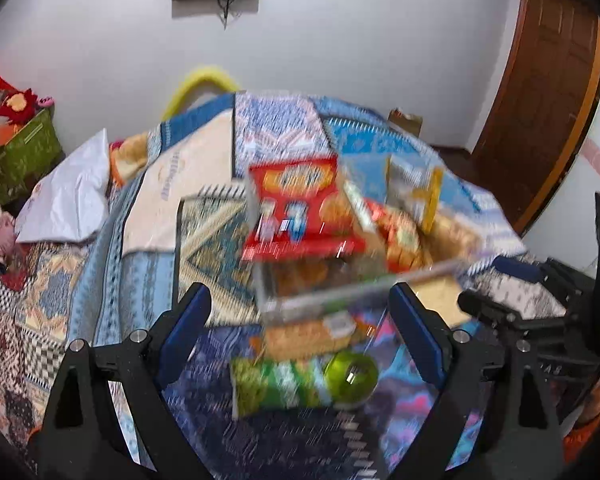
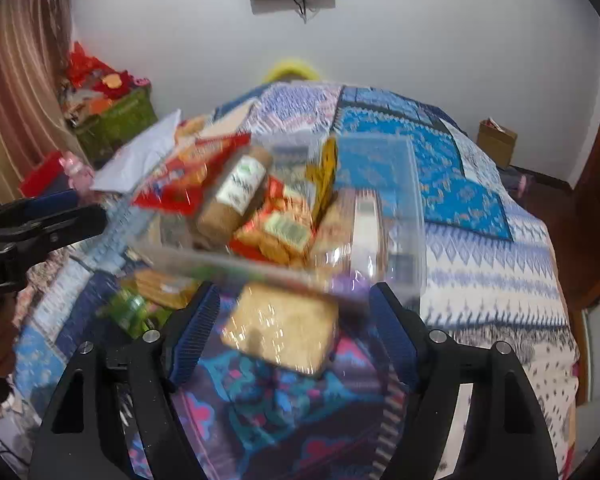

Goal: Organize snacks
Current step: 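Grasp the green MENG jar with the left gripper while the right grasps the cracker block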

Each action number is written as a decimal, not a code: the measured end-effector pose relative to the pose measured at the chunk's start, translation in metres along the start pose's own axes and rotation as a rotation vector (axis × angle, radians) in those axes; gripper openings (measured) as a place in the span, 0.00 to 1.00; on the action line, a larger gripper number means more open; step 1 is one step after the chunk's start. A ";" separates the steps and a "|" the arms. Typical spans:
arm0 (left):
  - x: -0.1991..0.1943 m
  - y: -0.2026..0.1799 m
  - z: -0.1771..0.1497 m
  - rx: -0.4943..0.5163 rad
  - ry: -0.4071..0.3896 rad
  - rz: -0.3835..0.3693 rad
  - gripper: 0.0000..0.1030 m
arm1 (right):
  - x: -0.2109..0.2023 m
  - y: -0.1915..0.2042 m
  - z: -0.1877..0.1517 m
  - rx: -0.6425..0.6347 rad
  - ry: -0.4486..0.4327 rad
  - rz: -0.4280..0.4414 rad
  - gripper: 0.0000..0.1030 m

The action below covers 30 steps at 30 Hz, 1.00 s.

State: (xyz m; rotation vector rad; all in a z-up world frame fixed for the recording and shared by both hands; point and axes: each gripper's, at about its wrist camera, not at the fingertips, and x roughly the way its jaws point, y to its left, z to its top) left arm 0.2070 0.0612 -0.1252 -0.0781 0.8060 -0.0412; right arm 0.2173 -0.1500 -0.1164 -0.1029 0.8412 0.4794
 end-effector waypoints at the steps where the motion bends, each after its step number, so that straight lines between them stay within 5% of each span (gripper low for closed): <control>1: 0.001 0.001 -0.007 0.000 0.012 0.003 0.88 | 0.004 0.001 -0.003 0.002 0.014 0.000 0.77; 19: 0.021 -0.009 -0.049 0.040 0.067 -0.040 0.88 | 0.054 0.021 -0.011 -0.011 0.150 -0.048 0.85; 30: 0.024 -0.038 -0.058 0.112 0.075 -0.106 0.74 | 0.039 0.004 -0.023 0.048 0.127 0.014 0.81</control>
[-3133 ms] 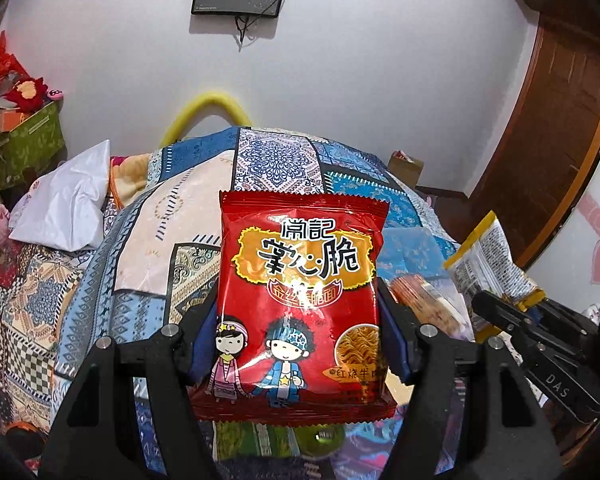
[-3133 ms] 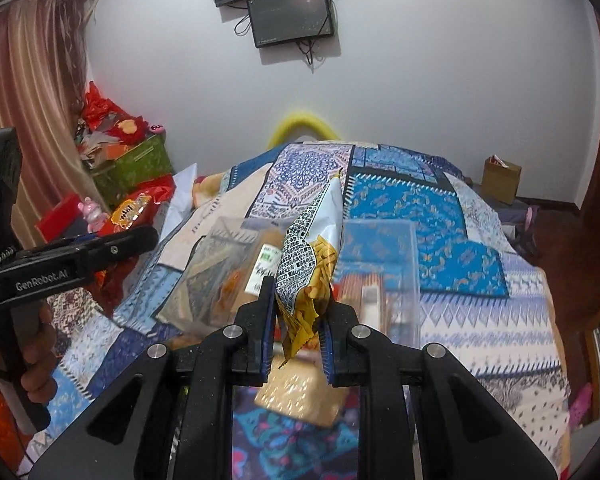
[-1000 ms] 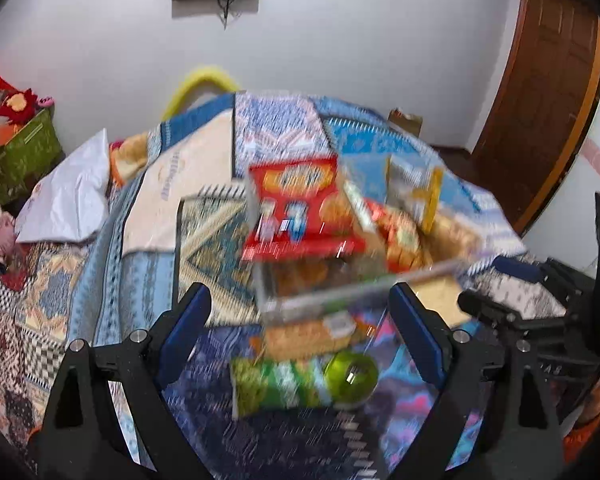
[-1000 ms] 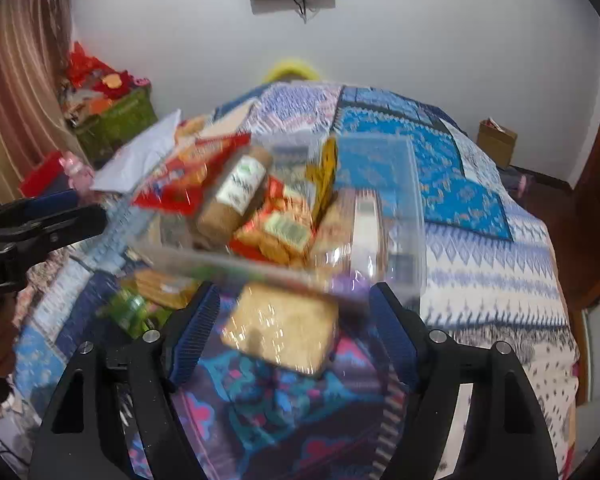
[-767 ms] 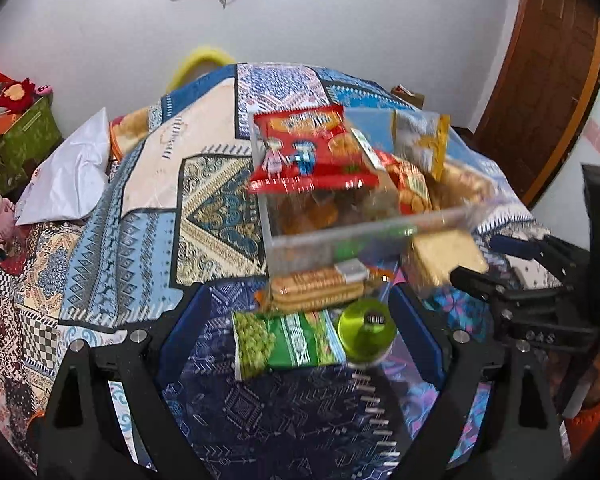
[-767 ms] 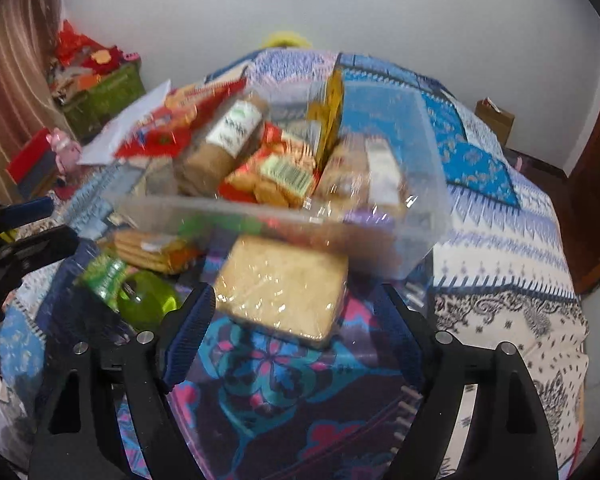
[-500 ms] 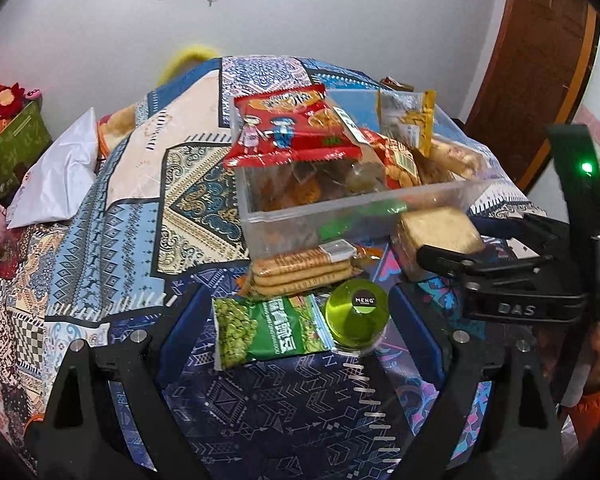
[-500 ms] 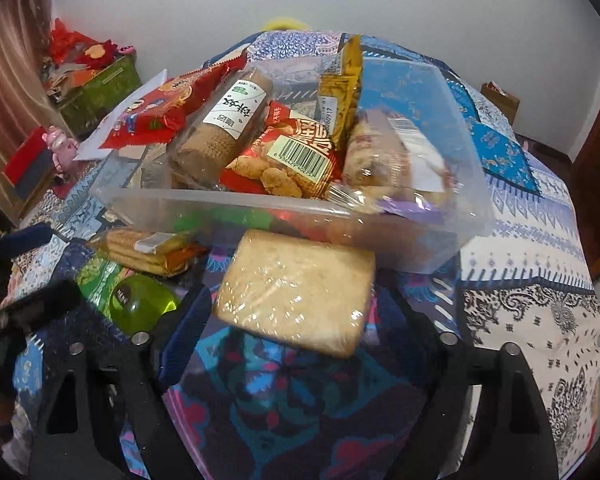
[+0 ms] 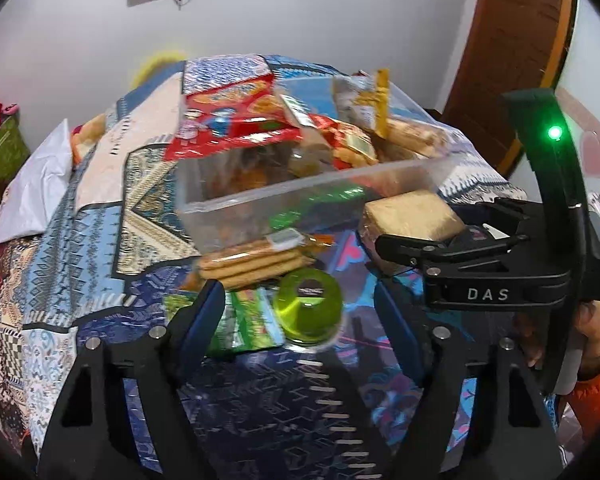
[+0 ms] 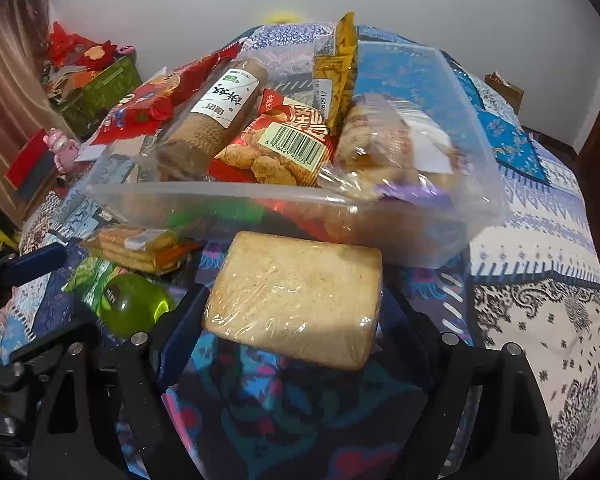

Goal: Organize snacks
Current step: 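Grasp the green MENG jar with the left gripper while the right grasps the cracker block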

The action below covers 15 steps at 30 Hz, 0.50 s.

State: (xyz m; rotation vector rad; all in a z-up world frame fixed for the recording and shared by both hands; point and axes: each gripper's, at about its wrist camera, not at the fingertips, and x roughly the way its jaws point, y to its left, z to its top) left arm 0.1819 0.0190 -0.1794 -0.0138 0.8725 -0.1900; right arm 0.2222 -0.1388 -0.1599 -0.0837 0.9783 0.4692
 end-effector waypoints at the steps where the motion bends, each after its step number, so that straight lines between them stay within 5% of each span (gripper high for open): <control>1: 0.002 -0.002 0.000 0.000 0.005 -0.006 0.74 | -0.003 -0.001 -0.003 0.001 -0.004 0.000 0.81; 10: 0.031 -0.010 -0.002 -0.017 0.083 -0.012 0.67 | -0.025 -0.017 -0.017 0.026 -0.038 0.014 0.80; 15: 0.049 -0.008 -0.006 -0.042 0.130 0.034 0.52 | -0.032 -0.017 -0.018 0.034 -0.056 0.021 0.80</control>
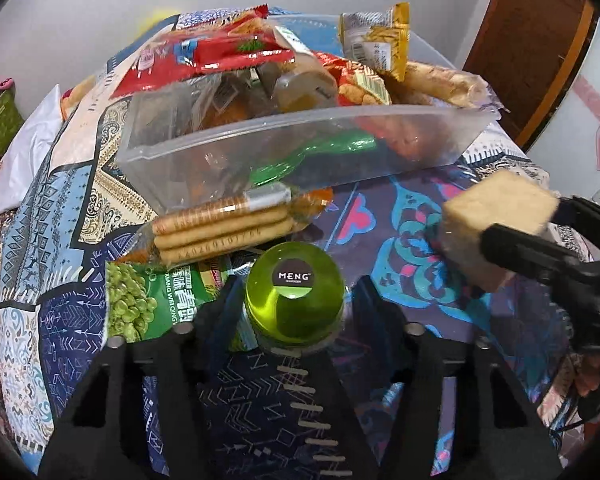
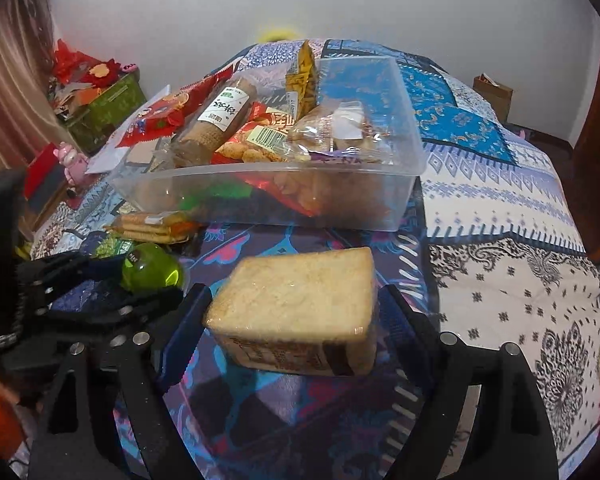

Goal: Organize snacks
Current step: 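Grasp the green MENG jar with the left gripper while the right grasps the cracker block, then carry the jar and cracker block over the clear box and release them inside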

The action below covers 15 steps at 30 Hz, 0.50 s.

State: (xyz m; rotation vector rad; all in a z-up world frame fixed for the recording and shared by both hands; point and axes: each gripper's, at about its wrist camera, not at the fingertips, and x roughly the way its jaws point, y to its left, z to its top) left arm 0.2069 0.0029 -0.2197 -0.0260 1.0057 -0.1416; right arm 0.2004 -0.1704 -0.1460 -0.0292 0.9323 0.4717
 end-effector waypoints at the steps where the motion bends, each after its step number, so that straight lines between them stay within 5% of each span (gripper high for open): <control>1: 0.000 -0.001 0.000 -0.001 -0.003 0.004 0.52 | -0.002 -0.002 -0.001 0.000 -0.003 0.001 0.80; 15: -0.024 -0.014 -0.006 0.003 -0.040 -0.020 0.49 | -0.018 -0.007 -0.010 0.002 -0.021 -0.006 0.80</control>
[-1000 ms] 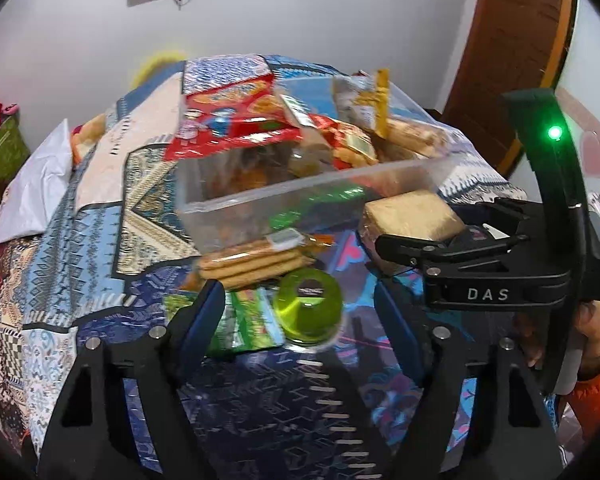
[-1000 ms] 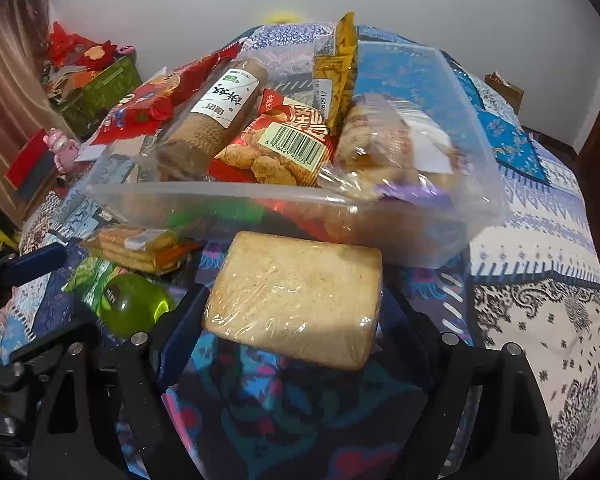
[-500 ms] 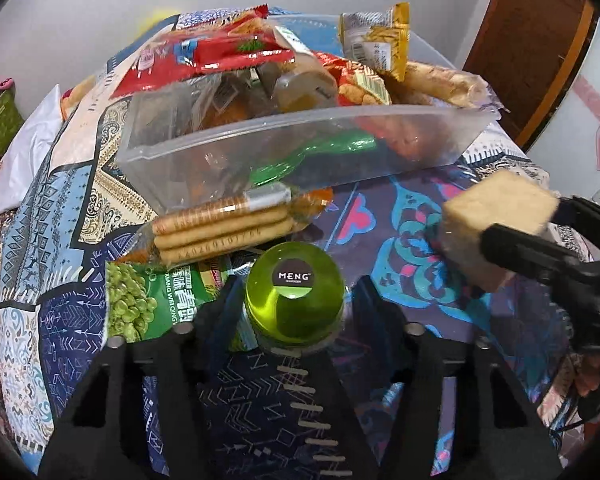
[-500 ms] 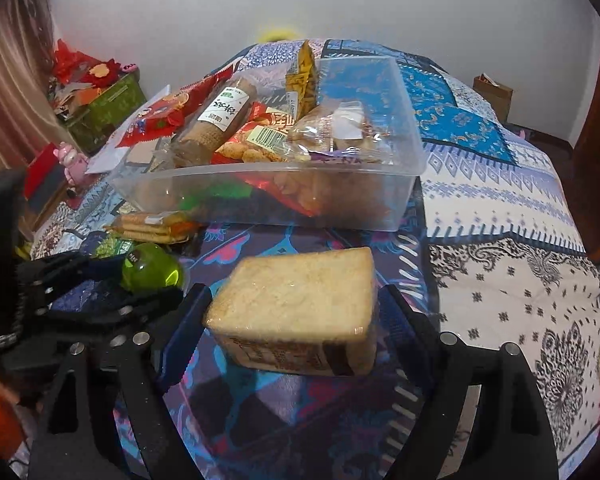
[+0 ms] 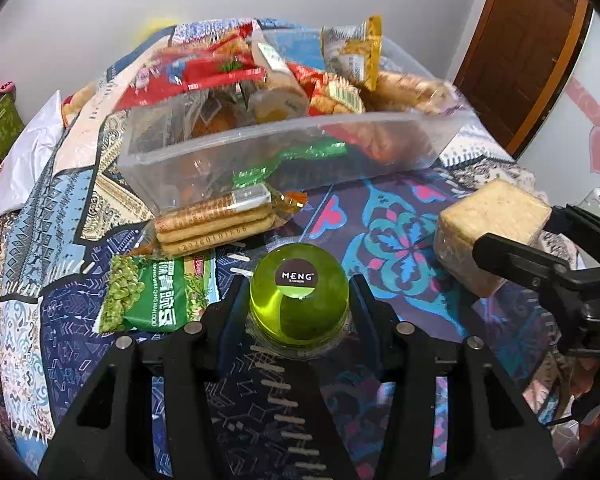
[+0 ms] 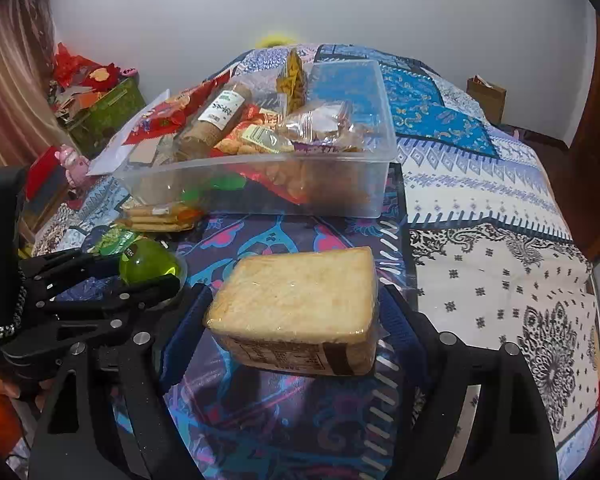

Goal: Organize snacks
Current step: 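Carry the jar and cracker block over the clear box and release them inside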

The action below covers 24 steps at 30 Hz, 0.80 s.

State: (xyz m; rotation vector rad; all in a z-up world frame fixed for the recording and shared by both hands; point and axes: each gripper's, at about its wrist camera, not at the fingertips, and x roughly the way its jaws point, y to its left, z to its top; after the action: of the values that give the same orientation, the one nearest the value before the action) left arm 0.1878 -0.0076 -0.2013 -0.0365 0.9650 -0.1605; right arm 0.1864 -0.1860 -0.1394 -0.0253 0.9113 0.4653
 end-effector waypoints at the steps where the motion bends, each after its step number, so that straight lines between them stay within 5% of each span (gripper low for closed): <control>1: -0.003 -0.001 0.003 0.001 -0.008 0.001 0.49 | -0.003 0.000 0.000 -0.004 -0.013 -0.002 0.77; 16: -0.056 0.003 0.028 -0.014 -0.135 0.000 0.49 | -0.020 -0.003 0.003 -0.001 -0.049 -0.021 0.76; 24: -0.069 0.005 0.052 -0.028 -0.190 -0.005 0.49 | -0.049 -0.006 0.030 0.003 -0.155 -0.031 0.76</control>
State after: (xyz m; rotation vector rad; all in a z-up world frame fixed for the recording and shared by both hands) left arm 0.1922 0.0063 -0.1161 -0.0785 0.7775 -0.1448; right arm 0.1855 -0.2030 -0.0845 -0.0012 0.7584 0.4309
